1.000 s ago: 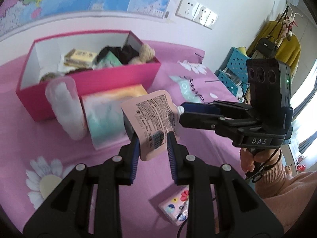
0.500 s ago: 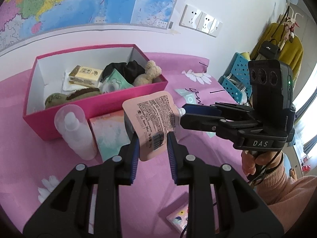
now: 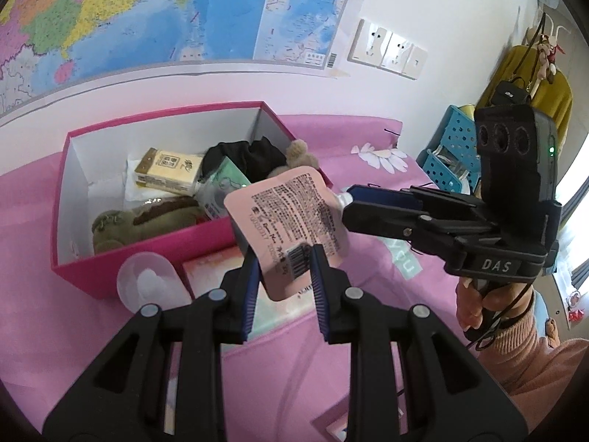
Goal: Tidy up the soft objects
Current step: 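Lower the peach pouch into the pink box and open the right tool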
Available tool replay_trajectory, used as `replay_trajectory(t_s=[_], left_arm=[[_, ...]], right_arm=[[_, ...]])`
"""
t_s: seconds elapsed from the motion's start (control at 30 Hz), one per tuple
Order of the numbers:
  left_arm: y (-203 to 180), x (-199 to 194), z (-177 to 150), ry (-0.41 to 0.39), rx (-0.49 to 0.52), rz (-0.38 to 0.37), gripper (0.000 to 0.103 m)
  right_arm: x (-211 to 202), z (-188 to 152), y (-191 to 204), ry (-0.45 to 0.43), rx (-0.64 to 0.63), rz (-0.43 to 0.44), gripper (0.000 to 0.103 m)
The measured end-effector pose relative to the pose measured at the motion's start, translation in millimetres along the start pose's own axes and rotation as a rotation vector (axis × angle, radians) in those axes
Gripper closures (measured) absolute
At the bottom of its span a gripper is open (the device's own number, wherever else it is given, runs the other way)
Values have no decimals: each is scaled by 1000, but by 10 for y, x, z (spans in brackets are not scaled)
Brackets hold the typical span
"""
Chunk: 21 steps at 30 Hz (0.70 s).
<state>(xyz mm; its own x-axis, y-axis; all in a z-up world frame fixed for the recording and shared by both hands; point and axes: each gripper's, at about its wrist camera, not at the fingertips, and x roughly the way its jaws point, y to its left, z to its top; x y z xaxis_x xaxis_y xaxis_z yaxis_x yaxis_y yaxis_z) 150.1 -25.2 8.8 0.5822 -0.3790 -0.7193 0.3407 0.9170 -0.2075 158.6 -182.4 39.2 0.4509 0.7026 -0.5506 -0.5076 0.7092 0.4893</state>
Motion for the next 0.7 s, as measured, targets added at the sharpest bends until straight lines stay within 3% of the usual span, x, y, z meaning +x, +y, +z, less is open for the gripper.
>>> replay_trajectory(t_s=[0.7], left_arm=[[121, 217, 330, 25, -12, 48, 75]], right_arm=[[225, 300, -208, -9, 3, -24, 70]])
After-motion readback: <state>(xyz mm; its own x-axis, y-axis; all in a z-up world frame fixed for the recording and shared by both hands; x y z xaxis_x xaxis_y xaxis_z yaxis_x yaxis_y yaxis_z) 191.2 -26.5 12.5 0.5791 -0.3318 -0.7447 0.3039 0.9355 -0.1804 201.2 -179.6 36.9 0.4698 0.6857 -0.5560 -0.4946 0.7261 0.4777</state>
